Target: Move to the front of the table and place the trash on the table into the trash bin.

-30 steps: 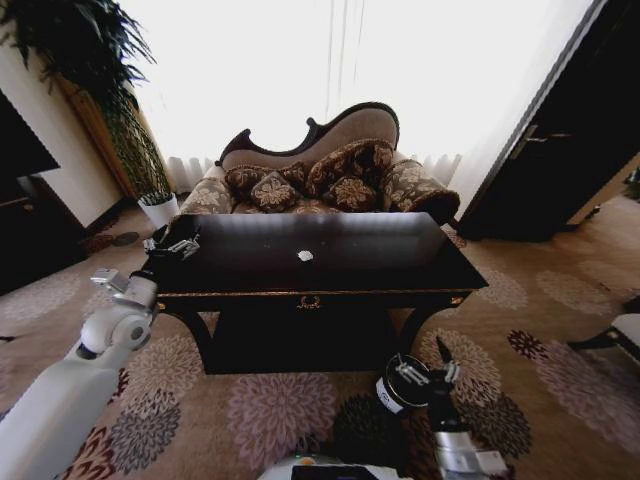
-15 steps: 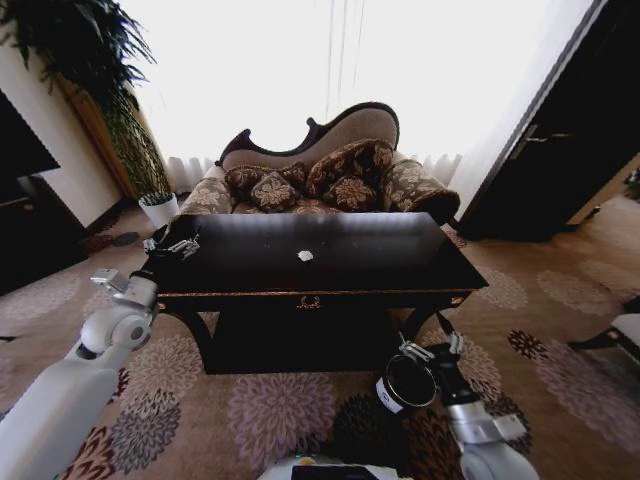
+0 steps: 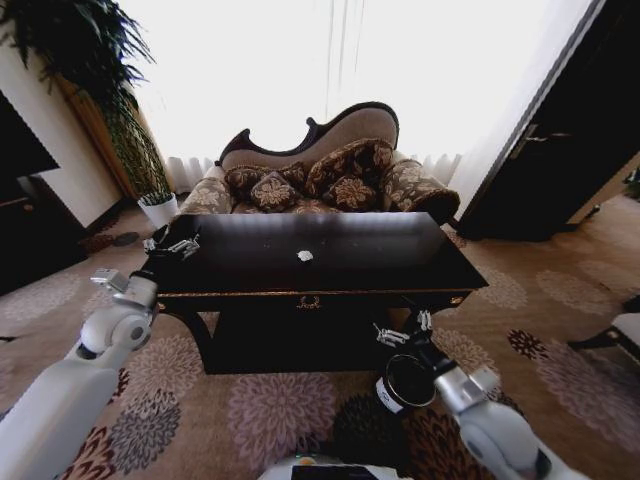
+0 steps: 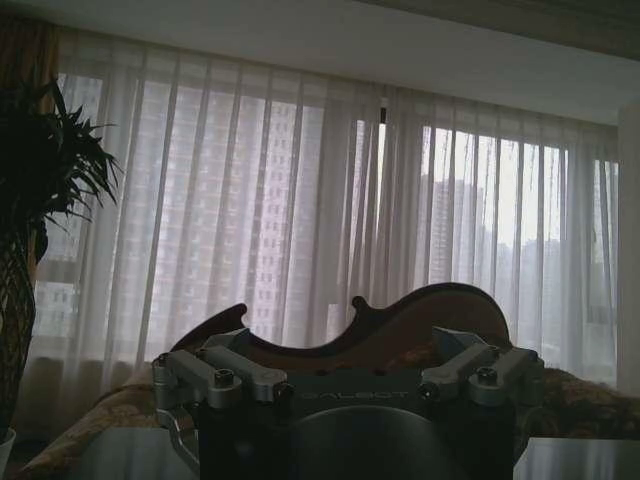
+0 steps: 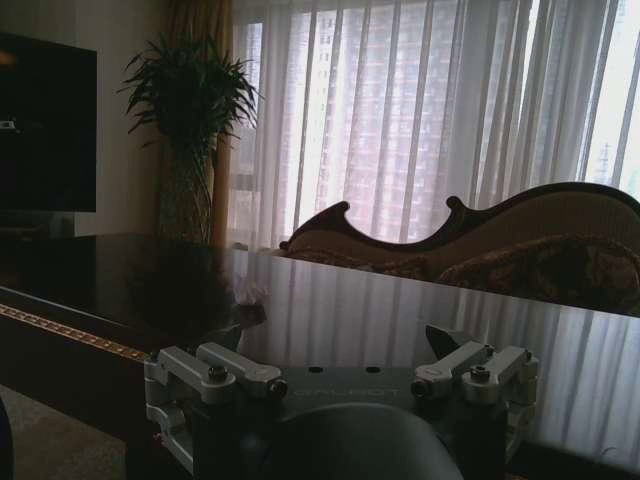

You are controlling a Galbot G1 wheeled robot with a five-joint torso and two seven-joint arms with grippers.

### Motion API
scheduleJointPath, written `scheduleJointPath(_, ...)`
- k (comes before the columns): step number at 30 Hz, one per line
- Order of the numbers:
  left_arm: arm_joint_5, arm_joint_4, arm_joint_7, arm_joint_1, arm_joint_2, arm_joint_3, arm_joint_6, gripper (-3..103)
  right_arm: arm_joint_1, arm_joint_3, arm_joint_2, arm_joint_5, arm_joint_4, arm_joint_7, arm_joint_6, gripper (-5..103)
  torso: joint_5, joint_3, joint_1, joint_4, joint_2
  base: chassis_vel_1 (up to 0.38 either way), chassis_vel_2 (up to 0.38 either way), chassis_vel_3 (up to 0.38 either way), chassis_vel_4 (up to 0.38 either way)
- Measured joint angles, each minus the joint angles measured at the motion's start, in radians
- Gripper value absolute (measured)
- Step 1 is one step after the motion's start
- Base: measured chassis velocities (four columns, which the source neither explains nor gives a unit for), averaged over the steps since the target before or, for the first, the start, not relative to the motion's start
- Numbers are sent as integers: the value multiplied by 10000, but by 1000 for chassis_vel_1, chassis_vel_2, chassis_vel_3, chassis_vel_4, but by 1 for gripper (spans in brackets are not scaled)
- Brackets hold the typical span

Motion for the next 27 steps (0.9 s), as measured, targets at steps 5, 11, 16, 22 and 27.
scheduleJointPath(5,0,0,-5,0,0,-1,0,100,924,-216,-1302,1314,-181,274,-742,100,-2,1,0,2,0,0,0,0,0)
scheduleJointPath(11,0,1,-9,0,0,-1,0,100,1358,-341,-2386,2184,-489,353,-987,100,-2,0,0,-1,-1,0,0,0,0)
scheduleJointPath(16,0,1,-8,0,0,0,0,100,1683,-541,-3117,3279,-607,624,-1459,100,-1,0,0,-2,-1,0,0,0,0)
scheduleJointPath(22,0,0,-8,0,1,0,0,100,2137,-771,-3747,4021,-1037,730,-1645,100,0,-1,0,-2,0,0,0,0,0)
scheduleJointPath(27,0,0,-9,0,0,0,0,100,3290,-1679,-4016,4402,-1214,842,-1753,100,-2,-2,-1,-3,0,0,0,0,0)
